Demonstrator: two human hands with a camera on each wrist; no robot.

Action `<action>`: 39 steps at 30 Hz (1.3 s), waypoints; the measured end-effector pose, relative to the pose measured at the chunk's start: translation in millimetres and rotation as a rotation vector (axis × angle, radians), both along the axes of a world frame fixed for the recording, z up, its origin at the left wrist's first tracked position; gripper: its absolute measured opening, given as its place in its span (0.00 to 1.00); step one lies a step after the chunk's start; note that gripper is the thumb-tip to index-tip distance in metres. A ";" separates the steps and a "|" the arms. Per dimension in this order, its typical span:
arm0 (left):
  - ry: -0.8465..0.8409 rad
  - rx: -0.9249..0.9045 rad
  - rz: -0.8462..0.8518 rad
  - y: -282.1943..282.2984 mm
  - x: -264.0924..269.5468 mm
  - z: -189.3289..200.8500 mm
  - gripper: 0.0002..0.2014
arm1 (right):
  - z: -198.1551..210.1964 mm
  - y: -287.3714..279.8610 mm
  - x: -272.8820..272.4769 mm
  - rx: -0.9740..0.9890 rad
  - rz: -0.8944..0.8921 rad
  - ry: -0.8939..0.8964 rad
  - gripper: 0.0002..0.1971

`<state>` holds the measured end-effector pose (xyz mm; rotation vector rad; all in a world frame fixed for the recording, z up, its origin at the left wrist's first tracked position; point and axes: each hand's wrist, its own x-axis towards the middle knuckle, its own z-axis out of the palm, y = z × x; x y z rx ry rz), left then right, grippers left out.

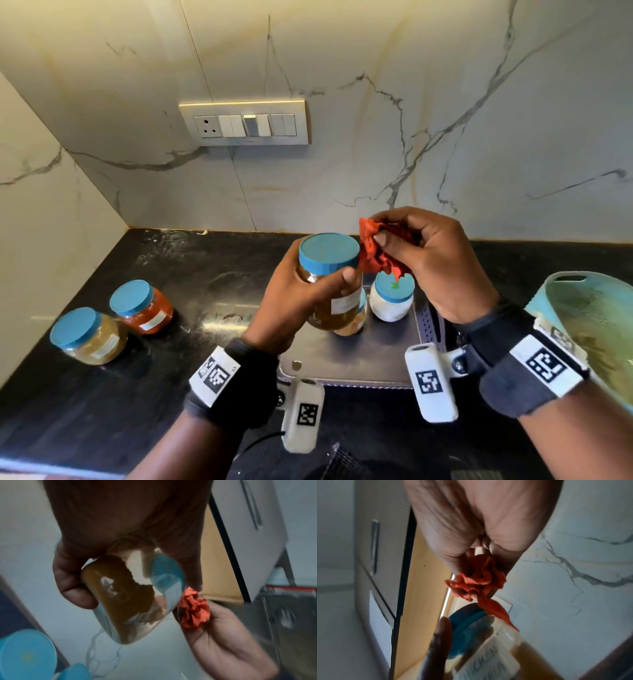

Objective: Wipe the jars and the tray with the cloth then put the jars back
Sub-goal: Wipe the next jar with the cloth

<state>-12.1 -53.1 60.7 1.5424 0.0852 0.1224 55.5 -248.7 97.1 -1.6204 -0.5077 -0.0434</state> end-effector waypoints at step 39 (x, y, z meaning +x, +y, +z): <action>0.138 -0.318 -0.185 13.6 3.9 7.7 0.41 | -13.8 14.5 -47.4 -0.598 0.046 -0.940 0.13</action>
